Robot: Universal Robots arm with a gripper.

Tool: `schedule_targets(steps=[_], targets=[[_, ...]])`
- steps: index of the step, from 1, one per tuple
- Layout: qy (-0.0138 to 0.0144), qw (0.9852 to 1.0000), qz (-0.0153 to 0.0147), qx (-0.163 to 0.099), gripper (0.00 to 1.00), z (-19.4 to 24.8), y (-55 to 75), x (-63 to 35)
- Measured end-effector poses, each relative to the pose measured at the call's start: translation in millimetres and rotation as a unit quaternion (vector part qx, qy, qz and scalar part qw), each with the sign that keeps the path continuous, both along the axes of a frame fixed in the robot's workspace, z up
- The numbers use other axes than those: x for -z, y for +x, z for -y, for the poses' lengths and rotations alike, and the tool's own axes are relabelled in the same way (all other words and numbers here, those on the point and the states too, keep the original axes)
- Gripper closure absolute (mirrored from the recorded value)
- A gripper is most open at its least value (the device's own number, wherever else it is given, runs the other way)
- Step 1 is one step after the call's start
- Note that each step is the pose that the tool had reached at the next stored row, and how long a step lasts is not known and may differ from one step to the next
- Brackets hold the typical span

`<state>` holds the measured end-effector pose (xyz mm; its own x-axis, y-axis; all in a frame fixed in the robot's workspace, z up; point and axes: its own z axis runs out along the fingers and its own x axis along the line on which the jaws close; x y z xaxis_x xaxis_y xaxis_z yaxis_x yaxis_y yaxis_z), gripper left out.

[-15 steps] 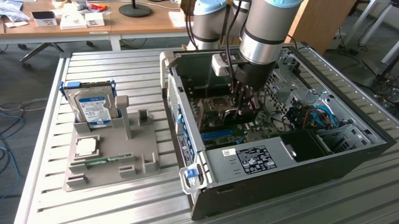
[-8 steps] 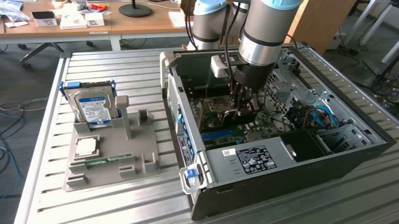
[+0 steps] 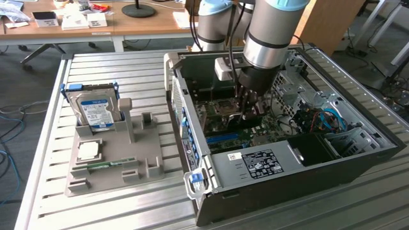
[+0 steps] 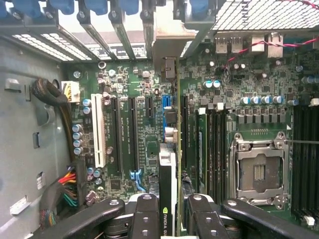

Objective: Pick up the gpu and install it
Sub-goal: 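Insert the gpu into the slot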

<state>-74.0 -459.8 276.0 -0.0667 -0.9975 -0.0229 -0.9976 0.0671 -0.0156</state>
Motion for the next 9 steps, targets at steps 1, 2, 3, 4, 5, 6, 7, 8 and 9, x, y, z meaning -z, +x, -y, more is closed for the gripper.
schedule_targets(steps=[1,2,3,4,5,6,7,8,9], targets=[[0.0000,1.0000,0.0000,0.000,0.73,0.0,-1.1,0.0],[0.0000,1.0000,0.0000,0.000,0.73,0.0,-2.0,0.0],[0.0000,1.0000,0.0001,0.000,0.73,0.0,-2.9,0.1],[0.0000,1.0000,0.0001,0.000,0.73,0.1,-3.5,0.1],[0.0000,1.0000,0.0001,0.000,0.73,0.5,-3.8,0.1],[0.0000,1.0000,0.0002,0.000,0.73,1.3,-4.0,0.0],[0.0000,1.0000,0.0002,0.000,0.73,2.1,-4.2,0.1],[0.0000,1.0000,0.0001,0.000,0.73,2.9,-4.2,0.0],[0.0000,1.0000,0.0002,0.000,0.73,3.5,-4.4,0.1]])
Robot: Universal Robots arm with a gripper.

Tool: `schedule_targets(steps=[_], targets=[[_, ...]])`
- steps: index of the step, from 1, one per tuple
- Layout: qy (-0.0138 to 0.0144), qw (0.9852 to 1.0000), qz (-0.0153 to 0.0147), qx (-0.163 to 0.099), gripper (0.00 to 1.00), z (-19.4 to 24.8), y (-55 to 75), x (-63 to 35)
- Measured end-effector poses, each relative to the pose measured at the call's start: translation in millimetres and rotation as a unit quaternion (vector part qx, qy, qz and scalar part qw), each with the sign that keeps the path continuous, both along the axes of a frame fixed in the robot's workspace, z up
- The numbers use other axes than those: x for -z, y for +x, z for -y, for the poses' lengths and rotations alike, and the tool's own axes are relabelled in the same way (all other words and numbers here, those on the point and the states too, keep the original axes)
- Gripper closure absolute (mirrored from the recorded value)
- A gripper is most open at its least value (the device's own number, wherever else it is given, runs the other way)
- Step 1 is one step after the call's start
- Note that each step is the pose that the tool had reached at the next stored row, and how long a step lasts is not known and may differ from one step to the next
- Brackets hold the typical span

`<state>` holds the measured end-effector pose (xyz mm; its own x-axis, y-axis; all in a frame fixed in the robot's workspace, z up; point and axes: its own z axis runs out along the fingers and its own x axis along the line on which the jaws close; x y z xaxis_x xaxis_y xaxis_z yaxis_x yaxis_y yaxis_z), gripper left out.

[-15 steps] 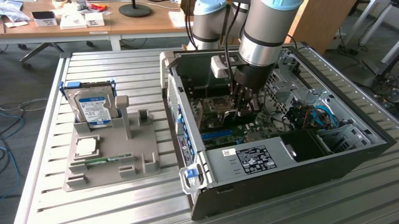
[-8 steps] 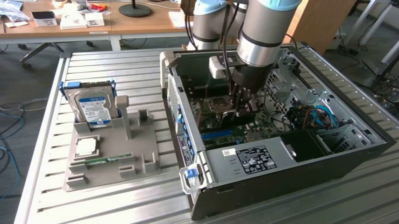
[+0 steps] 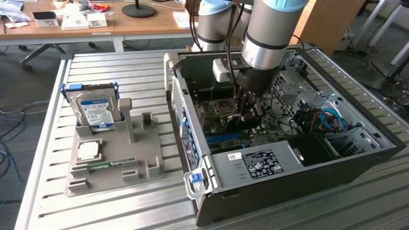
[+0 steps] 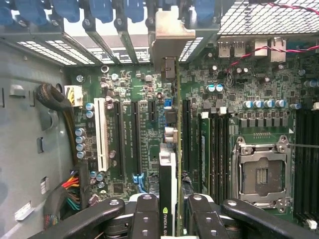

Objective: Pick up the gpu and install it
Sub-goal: 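Insert the gpu into the slot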

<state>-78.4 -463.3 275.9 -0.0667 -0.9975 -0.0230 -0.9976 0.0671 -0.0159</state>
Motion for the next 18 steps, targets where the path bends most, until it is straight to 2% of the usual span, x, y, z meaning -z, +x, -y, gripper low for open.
schedule_targets(steps=[18], targets=[[0.0000,1.0000,0.0000,0.000,0.73,0.1,-3.2,5.5]])
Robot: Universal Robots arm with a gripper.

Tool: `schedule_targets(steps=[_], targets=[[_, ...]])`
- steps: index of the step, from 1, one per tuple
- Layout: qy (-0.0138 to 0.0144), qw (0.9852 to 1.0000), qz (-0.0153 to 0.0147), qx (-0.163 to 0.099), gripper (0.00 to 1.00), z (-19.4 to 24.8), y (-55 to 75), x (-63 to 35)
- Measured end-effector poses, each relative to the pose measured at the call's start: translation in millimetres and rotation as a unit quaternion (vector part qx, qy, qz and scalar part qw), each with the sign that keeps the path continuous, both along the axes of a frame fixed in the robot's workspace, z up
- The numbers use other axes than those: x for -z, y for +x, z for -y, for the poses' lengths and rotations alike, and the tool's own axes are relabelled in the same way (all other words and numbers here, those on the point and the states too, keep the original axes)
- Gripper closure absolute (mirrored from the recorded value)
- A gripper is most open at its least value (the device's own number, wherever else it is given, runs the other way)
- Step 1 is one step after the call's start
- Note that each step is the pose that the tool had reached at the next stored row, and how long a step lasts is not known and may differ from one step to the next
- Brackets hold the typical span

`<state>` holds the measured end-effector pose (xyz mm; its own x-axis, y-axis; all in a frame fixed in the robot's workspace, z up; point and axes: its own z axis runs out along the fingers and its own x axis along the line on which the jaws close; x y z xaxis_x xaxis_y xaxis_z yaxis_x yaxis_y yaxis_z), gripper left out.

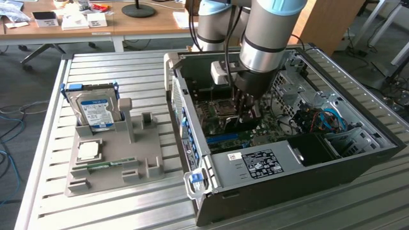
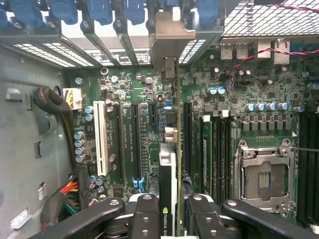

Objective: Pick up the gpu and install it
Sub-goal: 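Insert the gpu into the slot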

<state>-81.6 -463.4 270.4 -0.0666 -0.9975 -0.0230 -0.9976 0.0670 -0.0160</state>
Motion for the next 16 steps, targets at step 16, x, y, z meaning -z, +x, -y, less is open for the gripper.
schedule_targets(steps=[16], targets=[[-0.0001,1.0000,-0.0001,0.000,0.73,0.0,-0.3,4.6]])
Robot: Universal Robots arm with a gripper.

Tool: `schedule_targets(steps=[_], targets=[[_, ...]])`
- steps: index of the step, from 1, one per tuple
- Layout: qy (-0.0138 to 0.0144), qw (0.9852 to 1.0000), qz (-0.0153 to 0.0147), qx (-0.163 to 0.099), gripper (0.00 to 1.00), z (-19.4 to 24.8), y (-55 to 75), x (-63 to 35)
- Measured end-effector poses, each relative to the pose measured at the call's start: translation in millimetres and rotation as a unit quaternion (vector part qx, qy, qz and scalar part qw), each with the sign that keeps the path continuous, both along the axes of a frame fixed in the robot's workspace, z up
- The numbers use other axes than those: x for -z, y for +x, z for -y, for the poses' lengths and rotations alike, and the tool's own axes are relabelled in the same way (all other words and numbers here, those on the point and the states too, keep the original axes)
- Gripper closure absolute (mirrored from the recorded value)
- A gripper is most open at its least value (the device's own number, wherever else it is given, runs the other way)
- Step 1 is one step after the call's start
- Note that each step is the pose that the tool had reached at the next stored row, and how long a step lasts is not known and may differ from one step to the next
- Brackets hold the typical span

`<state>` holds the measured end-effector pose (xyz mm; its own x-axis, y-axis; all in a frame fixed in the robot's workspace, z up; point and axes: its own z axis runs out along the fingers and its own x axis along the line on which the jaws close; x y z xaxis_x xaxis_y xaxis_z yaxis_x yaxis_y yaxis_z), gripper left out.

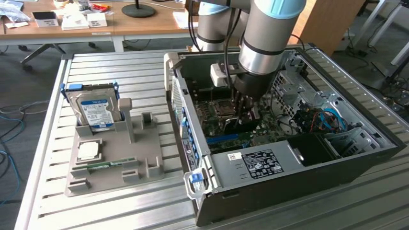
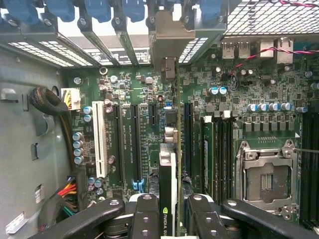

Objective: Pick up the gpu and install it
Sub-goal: 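Insert the gpu into the slot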

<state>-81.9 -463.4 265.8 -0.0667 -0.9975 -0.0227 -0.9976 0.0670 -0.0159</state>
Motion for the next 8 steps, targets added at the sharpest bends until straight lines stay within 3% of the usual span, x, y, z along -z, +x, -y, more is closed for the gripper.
schedule_targets(steps=[8], targets=[[0.0001,1.0000,0.0003,0.000,0.73,0.0,-3.9,0.1]])
